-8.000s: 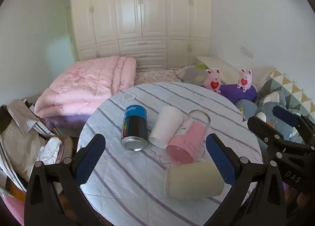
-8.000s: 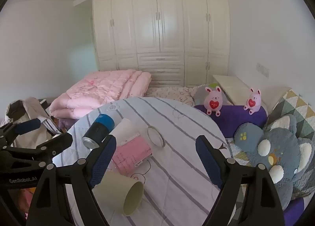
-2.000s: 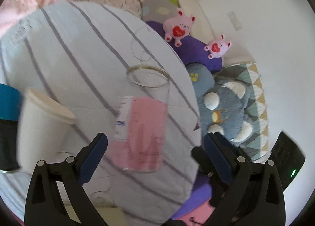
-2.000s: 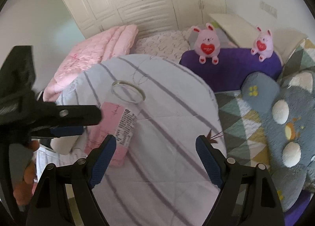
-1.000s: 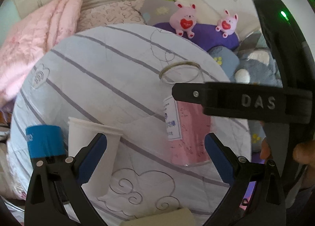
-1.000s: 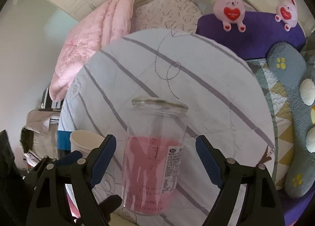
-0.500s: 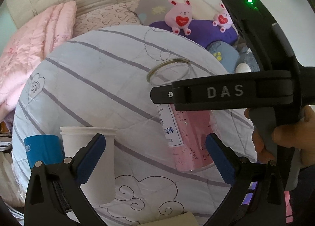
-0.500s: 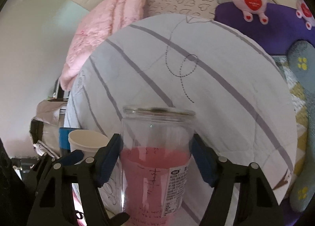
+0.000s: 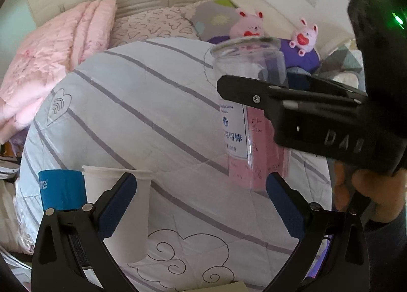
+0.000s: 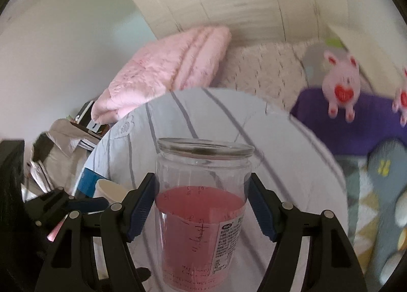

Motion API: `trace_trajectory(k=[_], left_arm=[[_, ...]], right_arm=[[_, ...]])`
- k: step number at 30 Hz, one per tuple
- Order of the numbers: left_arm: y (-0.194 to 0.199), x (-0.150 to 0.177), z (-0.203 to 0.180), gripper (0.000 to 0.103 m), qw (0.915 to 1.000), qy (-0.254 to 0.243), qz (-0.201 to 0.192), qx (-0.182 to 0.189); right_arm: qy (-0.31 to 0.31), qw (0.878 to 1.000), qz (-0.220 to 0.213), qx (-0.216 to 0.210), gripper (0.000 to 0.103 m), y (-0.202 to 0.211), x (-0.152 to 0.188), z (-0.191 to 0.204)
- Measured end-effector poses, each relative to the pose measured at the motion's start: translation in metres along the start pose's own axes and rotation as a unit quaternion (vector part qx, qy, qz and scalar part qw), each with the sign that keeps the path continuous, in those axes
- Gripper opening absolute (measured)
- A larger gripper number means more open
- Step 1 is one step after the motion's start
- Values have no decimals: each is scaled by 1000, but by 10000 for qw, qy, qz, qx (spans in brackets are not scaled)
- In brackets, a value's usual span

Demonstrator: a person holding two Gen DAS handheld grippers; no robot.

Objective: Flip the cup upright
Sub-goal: 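Carry the upright jar with the right gripper toward an open table spot, then lower the jar upright onto the table and open the right gripper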

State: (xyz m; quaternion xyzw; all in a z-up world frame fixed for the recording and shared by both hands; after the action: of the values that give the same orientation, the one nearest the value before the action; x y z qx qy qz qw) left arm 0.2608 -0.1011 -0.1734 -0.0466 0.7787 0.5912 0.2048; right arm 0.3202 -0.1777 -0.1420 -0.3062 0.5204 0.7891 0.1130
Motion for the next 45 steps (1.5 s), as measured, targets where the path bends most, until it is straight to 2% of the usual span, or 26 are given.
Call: trace_trajectory(k=[5, 8, 16, 24, 38, 41, 45], left_arm=[[-6, -5, 1, 103, 9999, 63, -56, -114], [-10, -6, 5, 103, 9996, 150, -60, -247], [-6, 5, 2, 103, 9989, -76, -22, -471], [13, 21, 4, 103, 9965, -417, -55, -722], [31, 44, 9, 103, 9957, -414, -119, -823], [35, 47, 12, 103, 9946, -432, -94, -943], [39, 53, 17, 103, 9946, -392, -114, -958]], right_arm=[[537, 9970, -548, 86, 72, 1, -5, 15], [568, 9950, -822, 38, 72, 7, -5, 17], [673, 9903, -1212, 57, 72, 27, 7, 17], [852, 9864, -1394, 155, 72, 43, 24, 22], [1257, 9804, -1466, 384, 72, 55, 49, 33], [1316, 9795, -1455, 454, 79, 57, 53, 36], [1346, 9786, -1482, 470, 79, 60, 56, 38]])
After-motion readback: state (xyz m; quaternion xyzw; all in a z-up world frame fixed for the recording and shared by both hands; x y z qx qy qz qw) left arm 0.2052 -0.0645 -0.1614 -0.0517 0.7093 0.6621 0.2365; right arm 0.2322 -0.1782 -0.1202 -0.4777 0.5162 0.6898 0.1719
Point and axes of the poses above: each gripper's, at about its wrist camera, not at the fingertips, and y roughly against the way its jaws point, z to its left, x to its underside, the point moved 10 cm from there along -y, roughly the way its jaws point, and after that the axes turned 6 degrees about x, right-handed, at the moved point
